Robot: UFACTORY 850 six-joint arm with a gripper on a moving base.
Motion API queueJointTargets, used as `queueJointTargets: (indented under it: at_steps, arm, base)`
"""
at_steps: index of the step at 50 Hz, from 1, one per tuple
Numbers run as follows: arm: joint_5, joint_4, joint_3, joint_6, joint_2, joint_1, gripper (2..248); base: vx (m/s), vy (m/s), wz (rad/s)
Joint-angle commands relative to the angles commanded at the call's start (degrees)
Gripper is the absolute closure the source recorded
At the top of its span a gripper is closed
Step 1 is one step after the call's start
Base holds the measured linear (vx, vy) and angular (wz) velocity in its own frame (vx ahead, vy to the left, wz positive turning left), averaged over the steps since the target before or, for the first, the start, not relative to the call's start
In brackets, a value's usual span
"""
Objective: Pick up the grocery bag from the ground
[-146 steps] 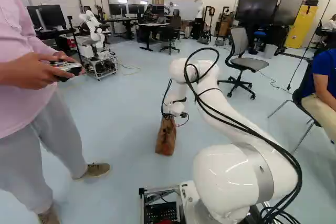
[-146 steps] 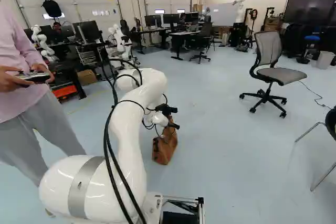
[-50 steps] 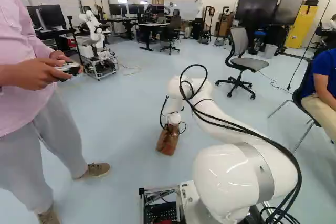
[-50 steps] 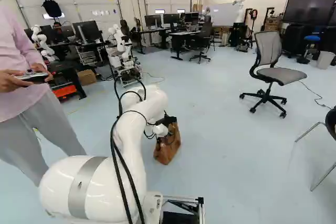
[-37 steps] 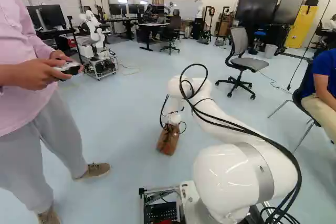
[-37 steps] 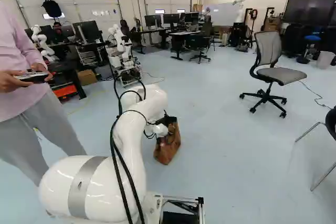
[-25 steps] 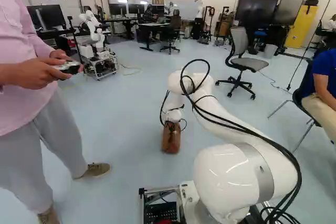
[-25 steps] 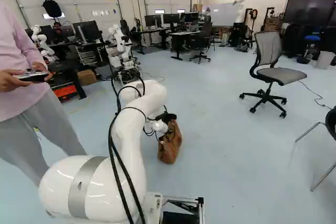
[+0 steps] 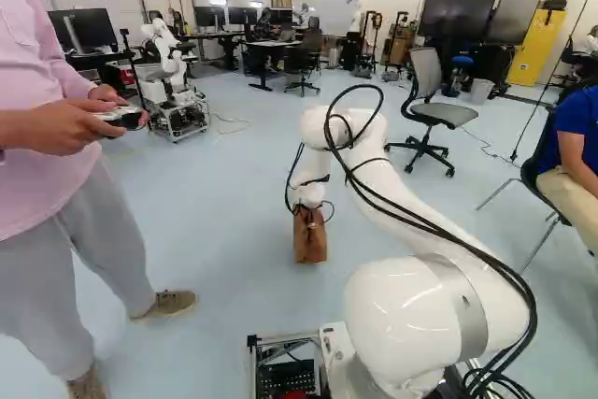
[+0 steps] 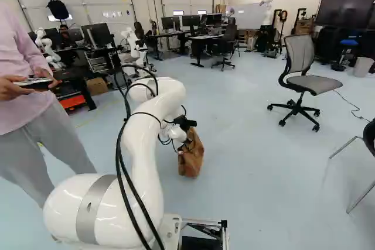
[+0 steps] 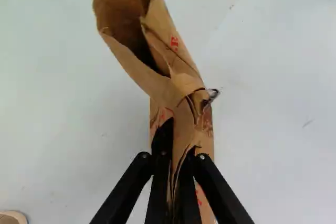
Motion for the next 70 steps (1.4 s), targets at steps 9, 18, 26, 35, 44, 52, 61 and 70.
queueJointTargets:
  at_steps: [9, 18, 26, 35, 44, 52, 61, 70]
  arm:
    - [0.00, 0.00, 2.83, 0.00, 3.38, 0.00, 229]
    - [0.00, 0.00, 5.51, 0.00, 6.71, 0.00, 229]
    - [0.00, 0.00, 7.77, 0.00, 9.63, -0.01, 229]
    - [0.00, 0.00, 10.18, 0.00, 12.88, -0.01, 229]
    - [0.00, 0.00, 12.45, 0.00, 16.08, -0.01, 229]
    - [0.00, 0.00, 14.37, 0.00, 18.91, -0.01, 229]
    - [0.00, 0.00, 16.40, 0.00, 22.03, -0.01, 229]
    - [0.00, 0.00, 18.30, 0.00, 25.12, -0.02, 229]
  base:
    - [0.000, 0.000, 0.000]
    - [0.000, 0.000, 0.000]
    - [0.000, 0.000, 0.000]
    - [0.000, 0.000, 0.000]
    - [0.000, 0.000, 0.000]
    - [0.000, 0.000, 0.000]
    - [0.000, 0.000, 0.000]
    - [0.000, 0.000, 0.000]
